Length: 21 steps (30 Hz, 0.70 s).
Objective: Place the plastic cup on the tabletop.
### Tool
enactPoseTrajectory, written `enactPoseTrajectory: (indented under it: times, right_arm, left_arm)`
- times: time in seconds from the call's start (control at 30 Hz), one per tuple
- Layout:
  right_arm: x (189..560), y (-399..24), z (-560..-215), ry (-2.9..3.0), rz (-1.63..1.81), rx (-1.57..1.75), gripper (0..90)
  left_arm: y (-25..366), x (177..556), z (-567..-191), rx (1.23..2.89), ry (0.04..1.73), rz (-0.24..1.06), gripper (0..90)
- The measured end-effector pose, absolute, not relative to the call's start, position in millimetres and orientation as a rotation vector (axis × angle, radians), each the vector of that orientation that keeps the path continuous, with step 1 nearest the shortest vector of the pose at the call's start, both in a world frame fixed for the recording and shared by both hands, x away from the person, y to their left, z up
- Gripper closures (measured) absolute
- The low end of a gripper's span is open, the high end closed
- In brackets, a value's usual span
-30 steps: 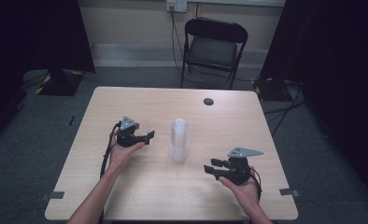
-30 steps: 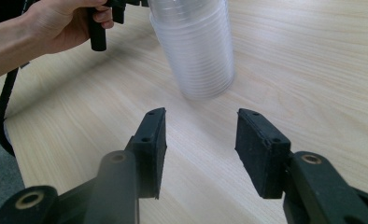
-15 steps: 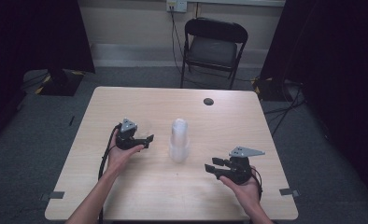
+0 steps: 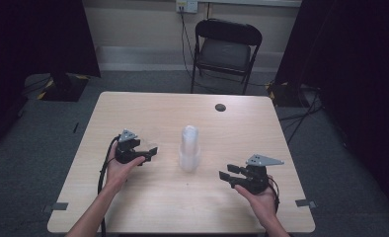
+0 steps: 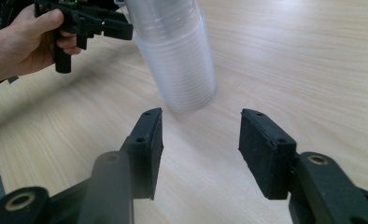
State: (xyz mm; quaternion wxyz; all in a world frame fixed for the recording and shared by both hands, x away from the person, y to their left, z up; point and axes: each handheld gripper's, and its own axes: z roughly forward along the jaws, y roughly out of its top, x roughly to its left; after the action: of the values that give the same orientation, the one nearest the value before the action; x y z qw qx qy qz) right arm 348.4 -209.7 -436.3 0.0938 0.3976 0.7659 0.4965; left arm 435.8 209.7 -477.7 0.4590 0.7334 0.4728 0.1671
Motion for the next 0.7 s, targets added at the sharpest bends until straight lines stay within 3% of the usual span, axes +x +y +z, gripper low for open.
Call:
enactPoseTrajectory:
  times: [0.3, 0.4, 0.7]
  right_arm:
    - [351, -216, -436, 2.229, 1.464, 1.204, 42.2]
    - [351, -217, -436, 2.23, 1.453, 1.213, 39.0]
    - [351, -224, -435, 2.204, 1.432, 1.241, 34.4]
  left_arm:
    - [223, 414, -464, 1.806, 1.153, 0.399, 15.7]
    - [228, 408, -459, 1.771, 1.218, 0.324, 15.7]
    - [234, 376, -452, 1.818, 1.161, 0.362, 16.7]
